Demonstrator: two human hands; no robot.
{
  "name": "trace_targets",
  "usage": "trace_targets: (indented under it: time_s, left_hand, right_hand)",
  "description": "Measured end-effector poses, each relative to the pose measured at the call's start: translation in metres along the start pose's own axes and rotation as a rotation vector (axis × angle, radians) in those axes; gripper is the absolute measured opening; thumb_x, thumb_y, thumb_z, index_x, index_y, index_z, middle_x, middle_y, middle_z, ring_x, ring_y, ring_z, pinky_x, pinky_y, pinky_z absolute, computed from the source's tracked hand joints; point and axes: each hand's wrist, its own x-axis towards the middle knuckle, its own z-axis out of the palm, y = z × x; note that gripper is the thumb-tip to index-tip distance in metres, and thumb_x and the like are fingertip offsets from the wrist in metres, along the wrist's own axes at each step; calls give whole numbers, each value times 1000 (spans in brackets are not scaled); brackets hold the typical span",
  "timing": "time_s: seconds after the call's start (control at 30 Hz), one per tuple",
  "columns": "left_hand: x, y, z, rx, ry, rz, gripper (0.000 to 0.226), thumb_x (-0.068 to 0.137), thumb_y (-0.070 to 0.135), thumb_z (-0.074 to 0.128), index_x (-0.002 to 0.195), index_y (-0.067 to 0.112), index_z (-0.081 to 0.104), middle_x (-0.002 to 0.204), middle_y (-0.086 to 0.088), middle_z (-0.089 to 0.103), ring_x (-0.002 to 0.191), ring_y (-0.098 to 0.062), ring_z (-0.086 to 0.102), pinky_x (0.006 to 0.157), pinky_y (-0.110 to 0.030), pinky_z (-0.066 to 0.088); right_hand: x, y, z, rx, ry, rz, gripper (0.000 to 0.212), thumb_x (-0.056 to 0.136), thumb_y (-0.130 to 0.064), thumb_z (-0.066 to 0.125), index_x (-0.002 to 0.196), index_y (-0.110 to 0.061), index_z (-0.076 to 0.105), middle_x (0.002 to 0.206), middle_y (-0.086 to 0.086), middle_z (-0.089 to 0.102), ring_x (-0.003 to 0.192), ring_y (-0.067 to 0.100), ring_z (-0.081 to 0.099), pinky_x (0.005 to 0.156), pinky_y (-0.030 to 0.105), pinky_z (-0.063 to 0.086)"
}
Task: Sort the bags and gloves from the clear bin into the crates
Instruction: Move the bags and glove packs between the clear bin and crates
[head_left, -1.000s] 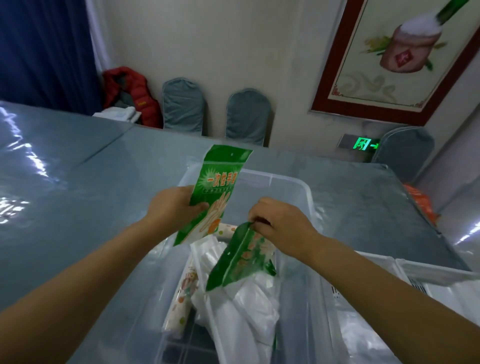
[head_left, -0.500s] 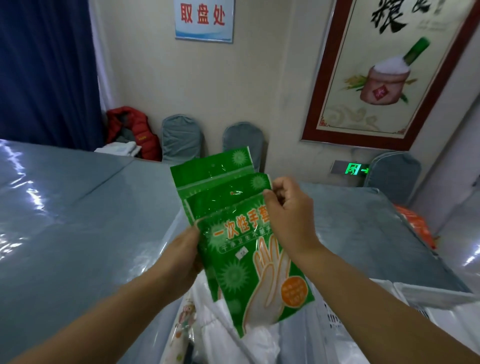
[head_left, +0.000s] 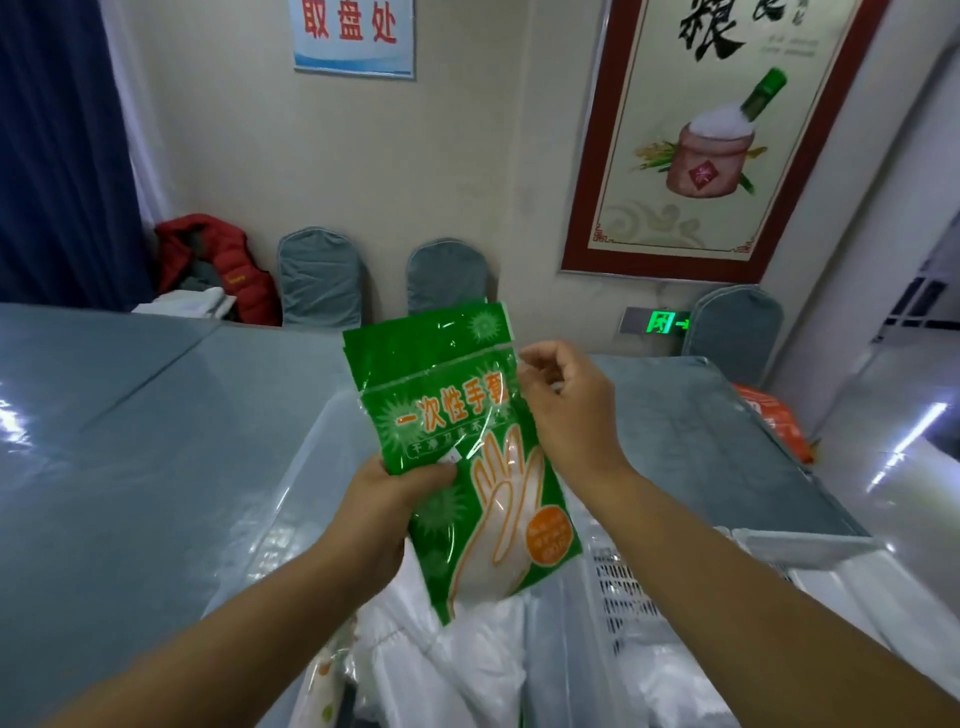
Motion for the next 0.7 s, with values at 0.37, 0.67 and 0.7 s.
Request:
trace_targets:
  time_s: [0.37,0.67,0.7]
  left_hand:
    - [50,-31,138,-164,-72,-207,21,79,10,65,99,6,61,85,-13,75,78,-28,72,55,-33,57]
    - [101,-107,236,302,319,-215,26,76,17,71,92,11,51,92,-6,57,81,-20,57,67,-32,49]
    - [108,-114,240,347,378,-212,44,74,20,72,108,6,47,105,-10,54,91,-25,57,78,-39,51]
  right_hand:
    - [-1,90,-142,336,-511,667,35,63,-37,73,91,-20,61,74,0,75,66,18,72,52,25,55]
    - [3,220,-243,-409,-532,347,24,76,-32,73,94,-26,60,81,-12,62,69,3,60,57,18,44]
    - [2,235,-248,-521,-591,296,25,77,-35,71,97,-25,59,85,-7,62,74,10,58,61,25,45]
